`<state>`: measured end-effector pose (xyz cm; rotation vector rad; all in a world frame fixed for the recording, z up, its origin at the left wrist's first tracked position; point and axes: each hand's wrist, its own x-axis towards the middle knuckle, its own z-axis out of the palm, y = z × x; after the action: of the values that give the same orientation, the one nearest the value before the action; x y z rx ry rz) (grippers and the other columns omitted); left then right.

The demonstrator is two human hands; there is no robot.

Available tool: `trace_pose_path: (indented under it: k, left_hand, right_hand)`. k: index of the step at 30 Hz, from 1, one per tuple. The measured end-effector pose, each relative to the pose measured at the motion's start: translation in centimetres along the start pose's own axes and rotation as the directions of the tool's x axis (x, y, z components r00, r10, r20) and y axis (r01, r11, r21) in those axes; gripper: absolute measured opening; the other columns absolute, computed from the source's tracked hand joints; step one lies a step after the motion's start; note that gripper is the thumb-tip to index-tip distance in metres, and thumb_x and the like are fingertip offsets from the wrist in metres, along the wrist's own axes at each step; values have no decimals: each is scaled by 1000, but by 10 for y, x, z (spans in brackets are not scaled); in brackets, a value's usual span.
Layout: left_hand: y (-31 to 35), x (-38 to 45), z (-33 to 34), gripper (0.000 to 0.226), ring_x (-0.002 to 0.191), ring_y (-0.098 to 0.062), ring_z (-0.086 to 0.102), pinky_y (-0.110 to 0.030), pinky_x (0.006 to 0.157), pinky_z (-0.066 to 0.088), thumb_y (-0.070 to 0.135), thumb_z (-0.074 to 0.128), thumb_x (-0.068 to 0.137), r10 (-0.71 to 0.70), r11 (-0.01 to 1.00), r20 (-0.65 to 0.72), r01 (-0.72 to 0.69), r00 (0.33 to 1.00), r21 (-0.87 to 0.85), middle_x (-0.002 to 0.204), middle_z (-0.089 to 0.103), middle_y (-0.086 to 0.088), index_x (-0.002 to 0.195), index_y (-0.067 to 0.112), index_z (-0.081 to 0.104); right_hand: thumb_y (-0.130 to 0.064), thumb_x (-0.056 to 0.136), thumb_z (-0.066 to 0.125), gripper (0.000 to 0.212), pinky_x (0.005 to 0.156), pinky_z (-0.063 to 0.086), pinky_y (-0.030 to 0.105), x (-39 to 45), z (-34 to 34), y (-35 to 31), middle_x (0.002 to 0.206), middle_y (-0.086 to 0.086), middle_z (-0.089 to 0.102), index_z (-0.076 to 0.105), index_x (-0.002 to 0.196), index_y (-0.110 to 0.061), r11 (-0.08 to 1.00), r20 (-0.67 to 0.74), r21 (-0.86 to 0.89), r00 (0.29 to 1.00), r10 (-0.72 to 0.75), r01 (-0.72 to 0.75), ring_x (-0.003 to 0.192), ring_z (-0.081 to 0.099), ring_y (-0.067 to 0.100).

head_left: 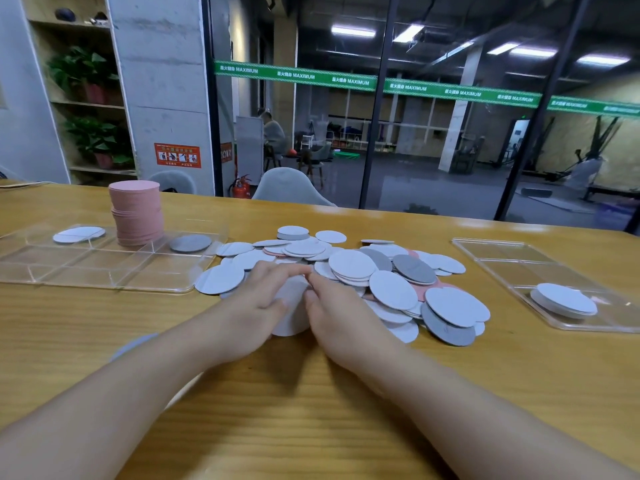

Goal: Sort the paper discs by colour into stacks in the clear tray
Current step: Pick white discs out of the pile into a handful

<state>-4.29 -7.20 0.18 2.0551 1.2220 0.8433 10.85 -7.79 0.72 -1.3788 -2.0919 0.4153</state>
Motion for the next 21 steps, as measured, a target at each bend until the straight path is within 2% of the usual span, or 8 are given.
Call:
trace_pose_path:
  k: [2, 3, 7, 9, 11, 13, 15, 21]
  left_hand:
    - [0, -1, -1, 53, 99, 2, 46, -17, 71, 49, 11, 32, 99, -22, 1000, 8, 22, 1000, -18, 125, 32, 21, 116, 61, 36]
    - [0, -1, -1, 52, 97, 0, 48, -17, 72, 49, 12, 31, 100, -27, 1000, 9, 27, 1000, -13, 126, 32, 22, 117, 60, 36]
    - [-2, -2, -3, 48, 96, -9, 53, -24, 79, 53, 16, 32, 100, -37, 999, 9, 37, 999, 19, 126, 34, 24, 127, 55, 38]
    - [-2, -3, -5, 48, 101, -6, 51, -25, 80, 53, 17, 33, 100, -35, 999, 17, 34, 999, 17, 127, 34, 26, 126, 57, 38]
    - [-1, -3, -8, 48, 105, 0, 47, -21, 77, 52, 16, 35, 100, -28, 1000, 20, 27, 999, 13, 129, 35, 26, 121, 59, 38]
    - [0, -3, -9, 47, 106, 4, 44, -17, 75, 50, 16, 37, 100, -24, 999, 19, 24, 1000, 22, 130, 35, 26, 118, 59, 38]
    - [-1, -3, -10, 47, 105, 5, 42, -17, 77, 48, 17, 38, 100, -25, 999, 19, 25, 1000, 33, 130, 35, 27, 116, 61, 37]
    - [-2, -3, -11, 48, 109, 10, 38, -24, 89, 42, 19, 40, 99, -16, 998, 6, 15, 1000, 63, 132, 34, 30, 113, 64, 36]
  right_hand:
    - [-19, 98, 35, 24, 64, 38, 29, 3, -11, 4, 82, -3, 59, 59, 102, -19, 1000, 2, -24, 1000, -1, 1, 77, 51, 14]
    - [-19, 96, 37, 26, 68, 43, 29, 4, -16, 7, 85, -4, 63, 63, 102, -20, 999, -28, -34, 1000, 8, -9, 79, 55, 14]
    - [-19, 95, 44, 33, 92, 39, 27, 15, -39, 34, 124, -5, 61, 58, 124, -22, 974, -175, -210, 983, 51, -88, 118, 50, 13]
    - [-28, 92, 49, 34, 94, 40, 31, 18, -52, 51, 124, -2, 60, 56, 124, -20, 923, -157, -355, 983, 97, -147, 123, 46, 19]
    - [-42, 85, 55, 37, 90, 42, 36, 17, -63, 63, 109, 0, 62, 57, 113, -18, 880, -105, -419, 975, 198, -224, 122, 44, 25]
    - [-55, 80, 60, 47, 91, 36, 34, 13, -70, 69, 107, -2, 58, 53, 110, -19, 853, -23, -440, 954, 300, -280, 128, 35, 25]
    - [-60, 76, 62, 64, 98, 34, 35, 11, -73, 70, 123, -1, 53, 50, 123, -19, 846, 21, -446, 942, 335, -291, 129, 32, 23]
    - [-46, 79, 67, 70, 113, 23, 30, 10, -74, 66, 127, 1, 54, 39, 138, -19, 895, -3, -366, 962, 273, -255, 128, 39, 15]
